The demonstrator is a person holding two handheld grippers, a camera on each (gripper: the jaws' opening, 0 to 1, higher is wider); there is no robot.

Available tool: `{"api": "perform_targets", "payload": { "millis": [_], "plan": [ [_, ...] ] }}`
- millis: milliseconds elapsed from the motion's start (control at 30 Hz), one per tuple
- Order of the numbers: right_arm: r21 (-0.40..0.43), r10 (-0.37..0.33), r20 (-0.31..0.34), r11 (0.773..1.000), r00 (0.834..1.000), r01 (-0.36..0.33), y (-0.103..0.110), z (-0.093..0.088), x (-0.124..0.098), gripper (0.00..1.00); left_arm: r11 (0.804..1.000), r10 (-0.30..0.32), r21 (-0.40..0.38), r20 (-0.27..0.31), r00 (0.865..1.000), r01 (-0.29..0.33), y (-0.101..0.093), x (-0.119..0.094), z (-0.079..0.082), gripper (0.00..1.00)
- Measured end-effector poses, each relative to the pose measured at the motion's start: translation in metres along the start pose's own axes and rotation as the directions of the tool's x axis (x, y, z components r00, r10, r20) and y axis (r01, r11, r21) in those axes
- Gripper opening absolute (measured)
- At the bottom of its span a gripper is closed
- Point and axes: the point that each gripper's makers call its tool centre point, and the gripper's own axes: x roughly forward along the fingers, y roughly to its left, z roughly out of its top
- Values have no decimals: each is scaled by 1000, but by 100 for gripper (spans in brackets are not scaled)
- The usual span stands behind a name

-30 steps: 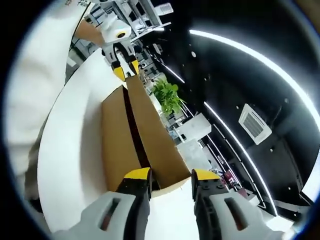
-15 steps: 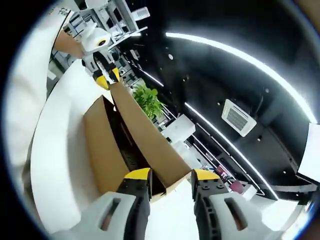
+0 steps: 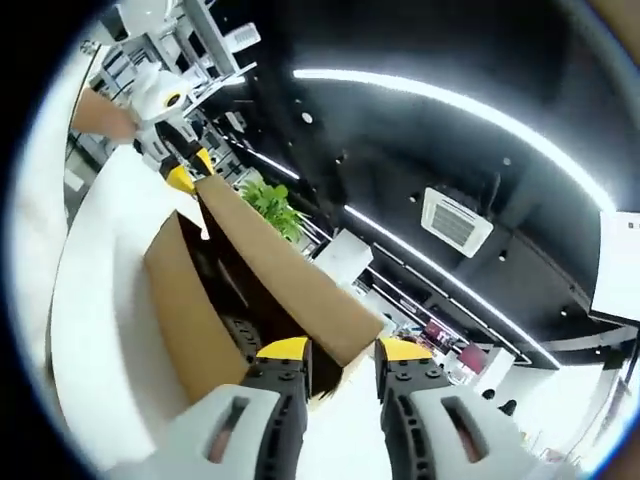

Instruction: Operate the shoe box by opening the lid, removing the specified soft item, and placing it in the target area until the item is outside and the box remains undamaged.

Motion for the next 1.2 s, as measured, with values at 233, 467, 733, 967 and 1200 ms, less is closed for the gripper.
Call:
{"api": "perform_targets", "payload": {
  "millis": [233,467,733,967,1200],
  "plan": [
    [111,-62,30,992,998,59,-4,5,9,27,1000,12,-16,9,1000,-12,2,2,5,26],
    [174,-102,44,980,994,93,-8,3,12,27,999,12,-32,23,1000,-12,3,3,7,28],
    [209,-173,29,964,985,163,-15,4,16,22,992,-4,-128,54,999,10,9,7,12,32],
    [191,-191,2,964,982,187,-17,4,18,20,995,-29,-97,74,997,36,4,8,11,37],
    [193,-192,4,963,981,188,-17,3,18,17,993,-65,-92,73,995,71,2,4,11,39]
  ]
}}
